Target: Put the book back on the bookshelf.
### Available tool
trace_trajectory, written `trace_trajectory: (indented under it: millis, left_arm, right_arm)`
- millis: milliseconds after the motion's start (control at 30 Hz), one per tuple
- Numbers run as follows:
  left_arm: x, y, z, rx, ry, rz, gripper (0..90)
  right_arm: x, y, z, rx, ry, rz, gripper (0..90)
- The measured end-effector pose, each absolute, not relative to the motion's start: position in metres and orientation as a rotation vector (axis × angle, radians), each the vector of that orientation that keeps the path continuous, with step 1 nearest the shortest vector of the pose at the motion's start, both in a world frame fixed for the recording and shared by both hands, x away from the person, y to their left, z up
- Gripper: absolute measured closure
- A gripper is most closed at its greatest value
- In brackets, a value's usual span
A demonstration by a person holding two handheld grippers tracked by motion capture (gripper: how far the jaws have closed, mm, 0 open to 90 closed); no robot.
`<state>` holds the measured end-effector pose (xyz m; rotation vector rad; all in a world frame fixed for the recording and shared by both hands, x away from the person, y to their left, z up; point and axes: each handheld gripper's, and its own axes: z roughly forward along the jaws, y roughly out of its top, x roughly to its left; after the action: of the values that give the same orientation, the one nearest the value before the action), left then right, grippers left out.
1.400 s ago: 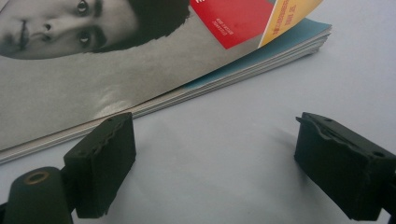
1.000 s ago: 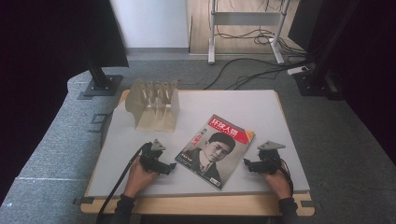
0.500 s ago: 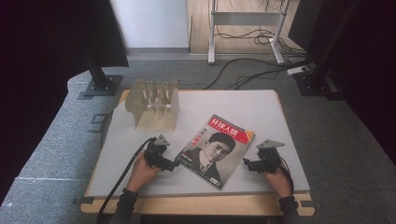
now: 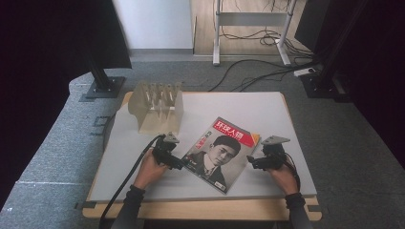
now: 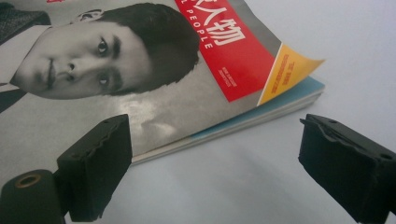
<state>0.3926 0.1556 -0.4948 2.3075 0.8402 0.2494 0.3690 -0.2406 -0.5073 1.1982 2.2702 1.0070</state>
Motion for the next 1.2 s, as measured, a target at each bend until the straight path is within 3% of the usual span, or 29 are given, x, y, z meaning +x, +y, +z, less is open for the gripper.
trace_trajectory:
  millis: [667, 1200]
  left_arm:
    - [0.42, 0.126, -0.491, 2.327, 0.802, 0.228, 0.0]
    - [0.434, 0.102, -0.501, 2.352, 0.769, 0.236, 0.0]
  right_arm:
    - [0.402, -0.225, -0.502, 1.107, 2.348, 0.963, 12.2]
    - [0.445, -0.214, -0.505, 1.066, 2.417, 0.94, 2.1]
